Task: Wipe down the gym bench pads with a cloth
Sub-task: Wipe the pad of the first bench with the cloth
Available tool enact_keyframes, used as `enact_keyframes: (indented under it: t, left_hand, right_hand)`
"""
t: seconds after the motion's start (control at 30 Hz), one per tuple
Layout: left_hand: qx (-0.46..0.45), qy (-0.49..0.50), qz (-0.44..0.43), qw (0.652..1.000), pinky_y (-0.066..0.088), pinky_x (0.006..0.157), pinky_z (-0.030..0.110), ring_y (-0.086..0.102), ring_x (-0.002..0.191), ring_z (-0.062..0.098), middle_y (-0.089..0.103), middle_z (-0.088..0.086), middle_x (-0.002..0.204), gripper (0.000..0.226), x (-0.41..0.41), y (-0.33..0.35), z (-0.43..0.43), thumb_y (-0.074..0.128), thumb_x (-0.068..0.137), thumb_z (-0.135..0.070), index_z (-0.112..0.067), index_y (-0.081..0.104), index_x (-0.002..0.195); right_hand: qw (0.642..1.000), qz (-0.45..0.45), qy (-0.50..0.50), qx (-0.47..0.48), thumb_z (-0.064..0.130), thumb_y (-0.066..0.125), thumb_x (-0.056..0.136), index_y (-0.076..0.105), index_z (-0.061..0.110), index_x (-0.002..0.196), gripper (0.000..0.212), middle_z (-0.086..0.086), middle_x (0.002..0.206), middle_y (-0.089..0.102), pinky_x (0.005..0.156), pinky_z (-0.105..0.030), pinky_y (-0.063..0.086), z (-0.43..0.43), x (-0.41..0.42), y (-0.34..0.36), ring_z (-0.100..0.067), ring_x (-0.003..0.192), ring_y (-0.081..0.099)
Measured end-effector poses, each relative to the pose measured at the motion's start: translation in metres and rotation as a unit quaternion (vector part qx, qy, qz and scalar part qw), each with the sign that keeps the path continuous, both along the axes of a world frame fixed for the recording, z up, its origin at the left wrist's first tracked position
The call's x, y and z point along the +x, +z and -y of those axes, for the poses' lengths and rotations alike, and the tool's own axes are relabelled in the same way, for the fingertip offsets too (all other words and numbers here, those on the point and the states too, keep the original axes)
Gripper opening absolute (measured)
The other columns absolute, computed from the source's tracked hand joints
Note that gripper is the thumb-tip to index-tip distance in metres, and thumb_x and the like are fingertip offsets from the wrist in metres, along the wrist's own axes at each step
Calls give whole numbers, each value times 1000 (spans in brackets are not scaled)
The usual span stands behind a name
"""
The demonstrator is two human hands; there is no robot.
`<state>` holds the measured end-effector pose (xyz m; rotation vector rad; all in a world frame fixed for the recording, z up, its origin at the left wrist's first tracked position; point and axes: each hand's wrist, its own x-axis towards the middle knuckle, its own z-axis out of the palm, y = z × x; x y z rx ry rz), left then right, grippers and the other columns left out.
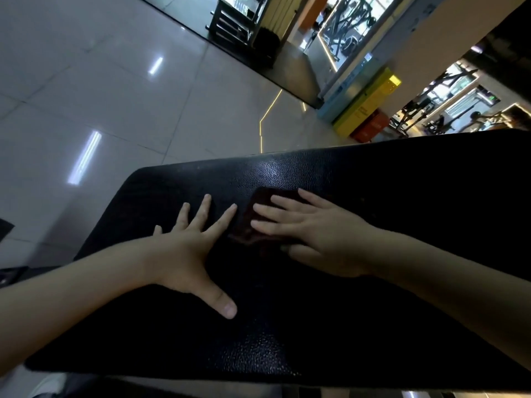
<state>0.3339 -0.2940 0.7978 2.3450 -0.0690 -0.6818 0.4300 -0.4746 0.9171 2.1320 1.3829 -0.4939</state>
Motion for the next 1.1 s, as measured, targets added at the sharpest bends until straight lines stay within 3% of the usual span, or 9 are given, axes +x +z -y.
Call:
enact_keyframes:
  t: [0.1, 0.2, 0.33, 0.53, 0.63, 0.77, 0.87, 1.1]
  left_hand:
    - [-4, 9, -4, 1000, -8, 111, 67, -42, 134, 26, -55, -8, 138, 150, 1, 0, 1, 72, 29, -81, -54, -44, 120]
    - [3, 11, -6, 1000, -5, 111, 68, -40, 136, 27, -51, -6, 142, 154, 4, 4, 0, 78, 36, -75, -50, -39, 132]
    - [-2, 18, 0, 1000, 1, 117, 57, -34, 139, 25, -41, -6, 150, 148, 2, 12, -9, 76, 38, -72, -49, -29, 141]
    - [-10, 77, -22, 997, 1, 118, 52, -26, 143, 21, -33, -7, 155, 150, -20, -1, -22, 70, 32, -86, -49, -22, 144]
    - [-9, 88, -35, 995, -1, 117, 54, -28, 142, 22, -36, -7, 153, 147, -29, -12, -25, 61, 26, -86, -52, -24, 141]
    - [11, 70, -38, 997, -1, 116, 53, -30, 141, 21, -37, -5, 153, 152, -34, -10, -24, 73, 32, -82, -48, -27, 141]
    - [27, 59, -43, 997, -1, 117, 54, -32, 140, 20, -39, -6, 151, 146, -36, -8, -25, 70, 37, -71, -47, -30, 141]
    - [57, 38, -46, 997, 1, 116, 55, -32, 140, 22, -41, -5, 150, 146, -33, -11, -29, 82, 51, -60, -45, -33, 140]
  right_hand:
    - [999, 26, -18, 17, 35, 31, 102, 14, 40, 152, 53, 19, 160, 2, 118, -36, -10, -28, 33, -13, -5, 148, -4]
    - [997, 53, -40, 33, 34, 32, 102, 17, 37, 152, 53, 13, 161, 5, 120, -40, -4, -56, 64, -28, -10, 149, 1]
    - [994, 74, -70, 27, 35, 30, 101, 19, 37, 152, 52, 9, 162, 8, 119, -44, -2, -83, 85, -42, -13, 149, 5]
    - [994, -24, -100, 26, 31, 36, 101, 18, 27, 153, 55, 10, 162, 6, 118, -35, -7, -68, 48, -33, -9, 148, -4]
    - [996, -75, -44, 1, 29, 41, 101, 16, 30, 154, 58, 12, 161, 4, 117, -32, -8, -46, 5, -24, -7, 148, -6]
    - [987, -139, 68, -47, 30, 40, 102, 16, 40, 151, 55, 18, 160, -2, 113, -28, -13, -13, -54, -13, -4, 145, -13]
    - [978, -166, 106, -64, 34, 36, 102, 14, 43, 151, 54, 23, 159, -6, 112, -23, -19, 1, -76, -9, 0, 143, -19]
    - [984, -112, 125, -52, 33, 33, 103, 12, 44, 151, 53, 23, 159, -3, 114, -25, -15, -5, -74, -17, 0, 145, -13]
